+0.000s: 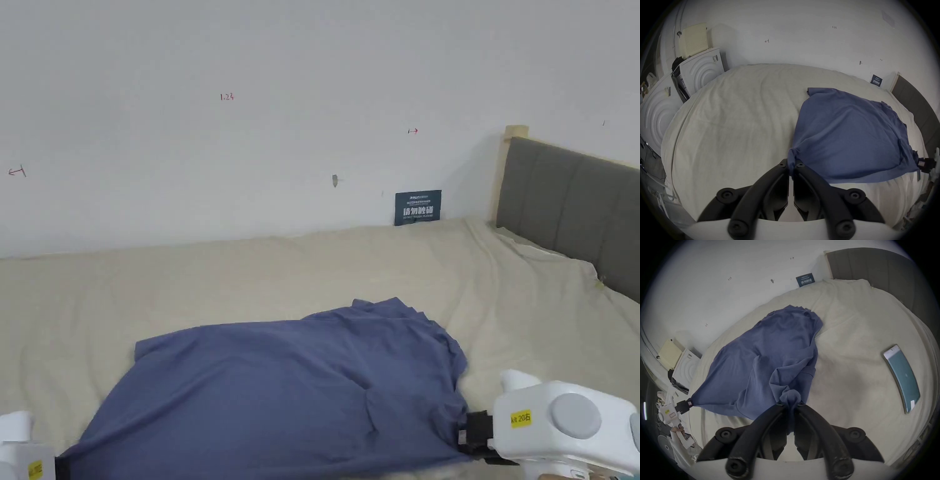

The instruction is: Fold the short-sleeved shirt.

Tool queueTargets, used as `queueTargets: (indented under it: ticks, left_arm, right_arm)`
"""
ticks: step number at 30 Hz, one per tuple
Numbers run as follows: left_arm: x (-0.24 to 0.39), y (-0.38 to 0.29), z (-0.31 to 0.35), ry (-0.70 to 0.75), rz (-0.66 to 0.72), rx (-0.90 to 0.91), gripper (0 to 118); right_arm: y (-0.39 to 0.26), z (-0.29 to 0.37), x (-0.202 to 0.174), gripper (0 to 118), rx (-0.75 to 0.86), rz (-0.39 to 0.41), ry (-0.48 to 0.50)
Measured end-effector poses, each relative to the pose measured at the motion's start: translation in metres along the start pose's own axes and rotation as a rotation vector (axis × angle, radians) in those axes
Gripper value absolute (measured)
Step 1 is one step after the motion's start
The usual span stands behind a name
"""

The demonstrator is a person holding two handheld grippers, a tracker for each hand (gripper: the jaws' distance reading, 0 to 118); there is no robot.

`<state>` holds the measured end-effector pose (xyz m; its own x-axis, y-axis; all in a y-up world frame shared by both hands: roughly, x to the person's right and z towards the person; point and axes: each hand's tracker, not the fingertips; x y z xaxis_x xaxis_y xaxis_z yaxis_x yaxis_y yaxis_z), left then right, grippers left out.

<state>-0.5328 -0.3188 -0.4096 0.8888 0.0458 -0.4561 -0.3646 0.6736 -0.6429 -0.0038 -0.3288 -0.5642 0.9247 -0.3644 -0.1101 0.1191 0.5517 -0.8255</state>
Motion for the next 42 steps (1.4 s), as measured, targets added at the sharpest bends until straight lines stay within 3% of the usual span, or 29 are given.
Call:
queueTargets:
  ticks: [2,15,22,23,24,25,26,27,28,32,36,37,38,39,40,41,42]
  left_arm:
    - [-0.001,-0.022,0.02,0.007,-0.041,0.002,4]
    - [-0.001,-0.158,0.112,-0.029,-0.062,-0.011,4]
    - [0.006,-0.196,0.123,-0.028,-0.107,0.008,4]
    - [0.004,-0.197,0.12,-0.028,-0.108,0.005,9]
    - [0.001,-0.196,0.118,-0.041,-0.107,-0.022,23]
    - [0.0,-0.197,0.117,-0.04,-0.104,-0.036,52]
    - [-0.003,-0.198,0.116,-0.052,-0.105,-0.05,96]
    - [-0.005,-0.201,0.119,-0.075,-0.099,-0.04,116]
    - [-0.006,-0.203,0.125,-0.107,-0.092,0.009,118]
    - [-0.006,-0.196,0.156,-0.191,-0.018,0.066,118]
    - [0.0,-0.2,0.184,-0.162,-0.09,0.144,112]
    - [0.002,-0.204,0.19,-0.112,-0.135,0.15,101]
    - [0.002,-0.211,0.194,-0.064,-0.164,0.161,76]
    - [0.001,-0.217,0.196,-0.037,-0.182,0.173,50]
    - [-0.001,-0.222,0.196,-0.042,-0.172,0.159,22]
    - [-0.004,-0.226,0.195,-0.047,-0.159,0.145,5]
    - [-0.01,-0.233,0.19,-0.072,-0.115,0.113,5]
  right_arm:
    - [-0.014,0.018,0.002,4,0.005,0.029,-0.007]
    - [-0.116,0.097,0.065,4,0.027,-0.072,-0.039]
    - [-0.144,0.115,0.072,6,0.05,-0.051,-0.062]
    - [-0.149,0.114,0.072,10,0.05,-0.051,-0.062]
    - [-0.151,0.112,0.072,28,0.041,-0.052,-0.08]
    - [-0.155,0.111,0.07,52,0.033,-0.041,-0.101]
    - [-0.161,0.112,0.068,78,0.038,-0.029,-0.111]
    - [-0.167,0.114,0.066,97,0.051,-0.013,-0.108]
    - [-0.169,0.118,0.065,97,0.084,0.011,-0.104]
    - [-0.176,0.136,0.051,97,0.157,0.042,-0.082]
    - [-0.186,0.151,0.024,96,0.167,0.146,-0.062]
    - [-0.193,0.155,0.017,90,0.181,0.163,-0.055]
    - [-0.2,0.159,0.01,74,0.199,0.167,-0.05]
    - [-0.208,0.162,0.003,32,0.225,0.184,-0.032]
    - [-0.215,0.161,-0.001,0,0.227,0.192,-0.022]
    - [-0.222,0.16,-0.006,0,0.218,0.191,-0.029]
    - [-0.229,0.158,-0.01,0,0.226,0.192,-0.018]
